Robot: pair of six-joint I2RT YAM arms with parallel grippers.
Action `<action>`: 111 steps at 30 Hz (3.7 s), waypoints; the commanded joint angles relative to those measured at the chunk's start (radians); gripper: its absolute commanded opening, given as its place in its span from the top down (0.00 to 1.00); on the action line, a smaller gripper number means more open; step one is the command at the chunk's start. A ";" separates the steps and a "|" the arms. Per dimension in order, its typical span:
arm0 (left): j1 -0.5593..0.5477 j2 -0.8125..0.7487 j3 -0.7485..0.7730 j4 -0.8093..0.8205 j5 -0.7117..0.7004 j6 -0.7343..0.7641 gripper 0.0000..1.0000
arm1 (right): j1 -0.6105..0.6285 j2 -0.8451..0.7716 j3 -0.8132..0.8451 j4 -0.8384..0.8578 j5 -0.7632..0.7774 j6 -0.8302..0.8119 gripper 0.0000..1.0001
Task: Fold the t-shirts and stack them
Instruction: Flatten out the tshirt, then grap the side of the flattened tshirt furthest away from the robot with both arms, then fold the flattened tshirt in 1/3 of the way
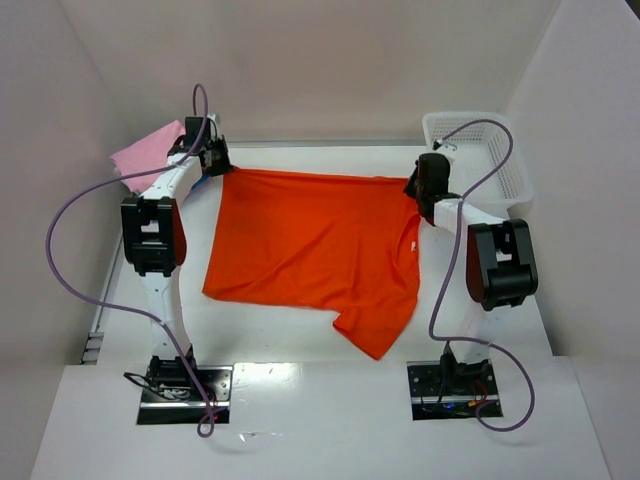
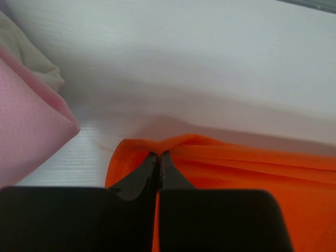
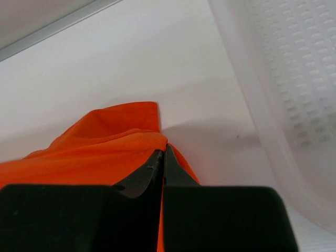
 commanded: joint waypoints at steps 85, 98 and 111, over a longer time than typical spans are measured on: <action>0.099 -0.504 -0.446 -0.186 0.252 -0.030 0.37 | -0.033 -0.429 -0.229 -0.275 -0.215 0.070 0.31; 0.022 -0.237 -0.268 -0.068 0.360 0.006 0.31 | -0.033 -0.105 -0.050 -0.197 -0.312 -0.002 0.21; 0.002 -0.147 -0.240 -0.141 0.197 0.026 0.31 | -0.033 0.033 0.073 -0.183 -0.405 -0.011 0.15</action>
